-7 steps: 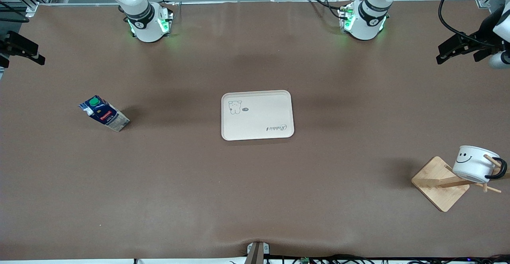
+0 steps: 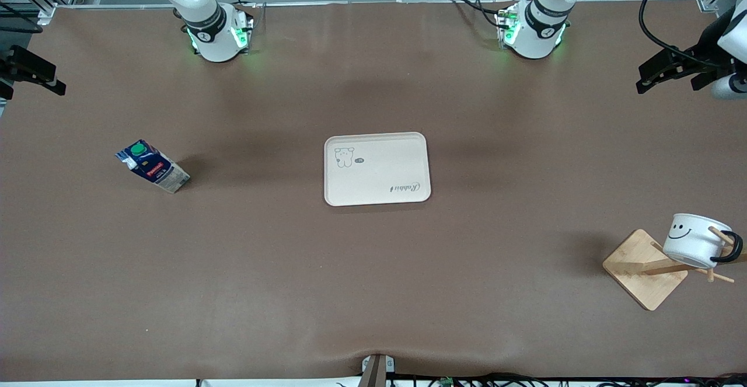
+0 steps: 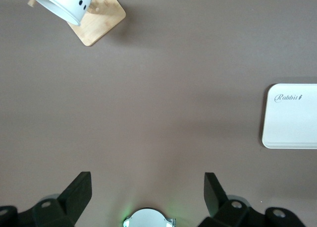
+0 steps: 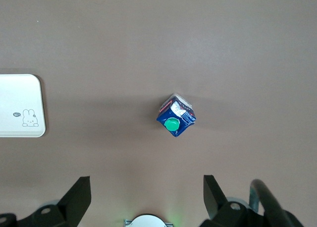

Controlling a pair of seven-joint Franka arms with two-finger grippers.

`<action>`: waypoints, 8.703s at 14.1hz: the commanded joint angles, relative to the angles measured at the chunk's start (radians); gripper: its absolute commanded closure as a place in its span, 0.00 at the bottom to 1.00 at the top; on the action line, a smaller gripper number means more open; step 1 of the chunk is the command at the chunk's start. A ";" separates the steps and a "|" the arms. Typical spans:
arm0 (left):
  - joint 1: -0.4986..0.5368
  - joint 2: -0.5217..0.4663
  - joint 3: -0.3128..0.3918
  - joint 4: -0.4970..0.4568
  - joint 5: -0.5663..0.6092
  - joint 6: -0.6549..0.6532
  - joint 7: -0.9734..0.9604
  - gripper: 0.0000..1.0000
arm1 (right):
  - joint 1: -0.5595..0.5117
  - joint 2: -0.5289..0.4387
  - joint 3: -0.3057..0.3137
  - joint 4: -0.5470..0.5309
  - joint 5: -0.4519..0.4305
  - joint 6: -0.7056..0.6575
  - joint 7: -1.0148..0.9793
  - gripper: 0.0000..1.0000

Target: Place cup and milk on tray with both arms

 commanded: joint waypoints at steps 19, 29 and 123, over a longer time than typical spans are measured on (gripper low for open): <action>0.293 0.043 0.013 -0.383 -0.224 0.800 0.150 0.00 | -0.039 0.049 0.011 0.025 0.015 -0.012 0.008 0.00; 0.292 0.191 0.001 -0.440 -0.391 1.105 0.311 0.05 | -0.057 0.149 0.011 0.033 0.011 0.039 0.003 0.00; -0.098 0.525 -0.409 0.106 0.250 0.328 -0.825 0.00 | 0.554 0.225 0.023 -0.183 0.044 0.249 0.822 1.00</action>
